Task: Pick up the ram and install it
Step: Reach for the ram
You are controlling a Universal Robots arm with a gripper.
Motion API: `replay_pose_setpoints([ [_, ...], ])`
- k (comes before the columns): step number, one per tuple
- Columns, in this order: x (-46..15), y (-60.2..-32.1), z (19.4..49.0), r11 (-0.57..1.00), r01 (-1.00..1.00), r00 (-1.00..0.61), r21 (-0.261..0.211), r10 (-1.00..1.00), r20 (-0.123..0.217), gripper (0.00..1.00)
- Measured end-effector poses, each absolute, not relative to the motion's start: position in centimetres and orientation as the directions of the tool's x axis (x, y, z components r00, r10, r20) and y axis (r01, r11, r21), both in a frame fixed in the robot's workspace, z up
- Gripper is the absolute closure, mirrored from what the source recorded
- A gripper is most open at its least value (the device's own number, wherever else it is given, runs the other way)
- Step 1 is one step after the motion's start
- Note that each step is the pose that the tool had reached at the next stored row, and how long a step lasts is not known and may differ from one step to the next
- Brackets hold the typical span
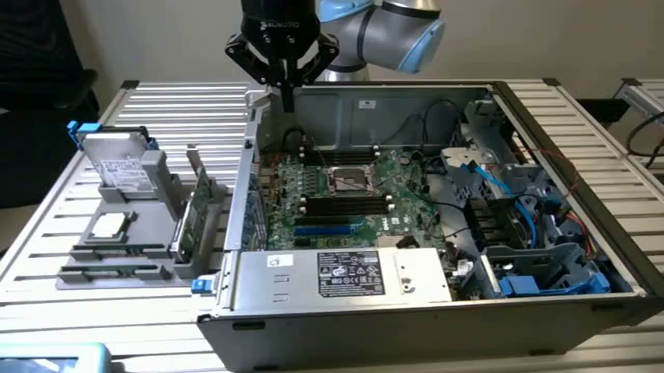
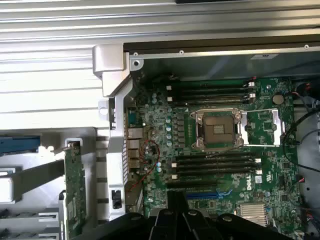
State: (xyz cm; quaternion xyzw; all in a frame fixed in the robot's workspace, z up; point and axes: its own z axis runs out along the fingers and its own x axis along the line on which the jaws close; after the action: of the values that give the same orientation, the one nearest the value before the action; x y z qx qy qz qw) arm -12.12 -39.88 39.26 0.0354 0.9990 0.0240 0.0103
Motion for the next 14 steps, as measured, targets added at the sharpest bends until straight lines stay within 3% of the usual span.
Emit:
replay_pose_setpoints([
  [14,-12.12,-39.92,39.26,0.996,0.07,-0.997,0.049,0.071,-0.019,0.89],
])
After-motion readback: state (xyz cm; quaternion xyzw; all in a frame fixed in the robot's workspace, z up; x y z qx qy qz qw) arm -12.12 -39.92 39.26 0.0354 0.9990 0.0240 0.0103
